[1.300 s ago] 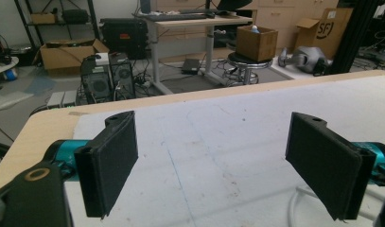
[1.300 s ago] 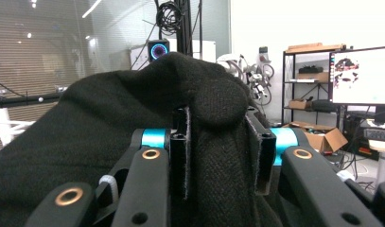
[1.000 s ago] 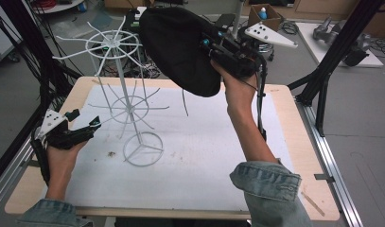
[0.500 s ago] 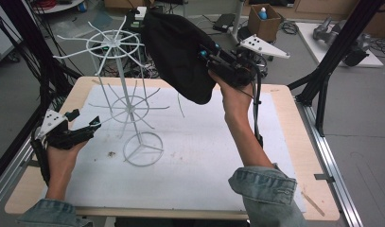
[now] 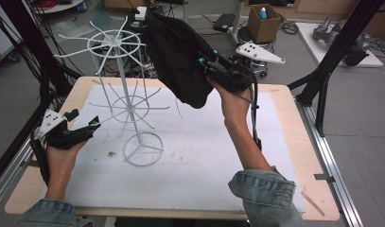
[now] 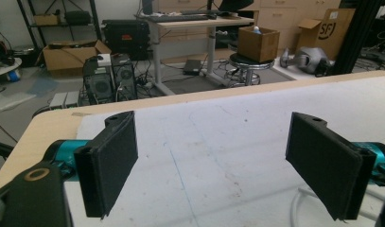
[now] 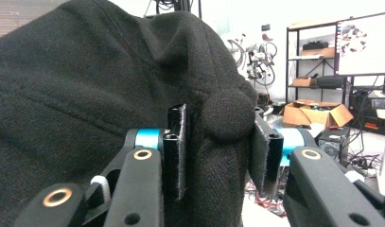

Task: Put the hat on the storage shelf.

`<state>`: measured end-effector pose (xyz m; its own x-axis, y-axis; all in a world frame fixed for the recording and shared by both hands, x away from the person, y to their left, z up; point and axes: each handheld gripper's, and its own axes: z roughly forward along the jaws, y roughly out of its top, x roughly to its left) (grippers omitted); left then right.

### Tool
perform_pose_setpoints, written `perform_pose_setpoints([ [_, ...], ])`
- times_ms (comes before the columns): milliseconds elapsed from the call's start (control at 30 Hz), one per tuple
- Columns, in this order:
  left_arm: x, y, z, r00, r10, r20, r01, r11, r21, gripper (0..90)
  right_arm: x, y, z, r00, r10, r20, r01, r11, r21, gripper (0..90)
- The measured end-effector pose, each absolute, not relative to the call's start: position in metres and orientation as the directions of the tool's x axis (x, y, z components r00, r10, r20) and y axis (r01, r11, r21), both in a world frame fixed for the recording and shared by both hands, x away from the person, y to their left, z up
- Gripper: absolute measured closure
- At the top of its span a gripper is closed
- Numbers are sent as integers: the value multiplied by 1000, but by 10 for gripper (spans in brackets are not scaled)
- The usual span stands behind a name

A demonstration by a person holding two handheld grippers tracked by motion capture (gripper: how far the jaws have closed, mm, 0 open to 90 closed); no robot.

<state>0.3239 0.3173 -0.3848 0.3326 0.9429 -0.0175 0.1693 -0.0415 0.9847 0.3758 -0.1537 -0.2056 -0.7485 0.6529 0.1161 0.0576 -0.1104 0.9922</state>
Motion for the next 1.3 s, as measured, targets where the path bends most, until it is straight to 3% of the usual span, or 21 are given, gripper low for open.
perform_pose_setpoints([
  [767, 324, 316, -385, 330, 944, -7, 172, -52, 984, 177, 371, -151, -222, -753, 653, 85, 68, -52, 996, 587],
  [1300, 324, 316, -385, 327, 945, -9, 174, -50, 984, 177, 362, -160, -223, -734, 676, 65, 48, -45, 998, 475],
])
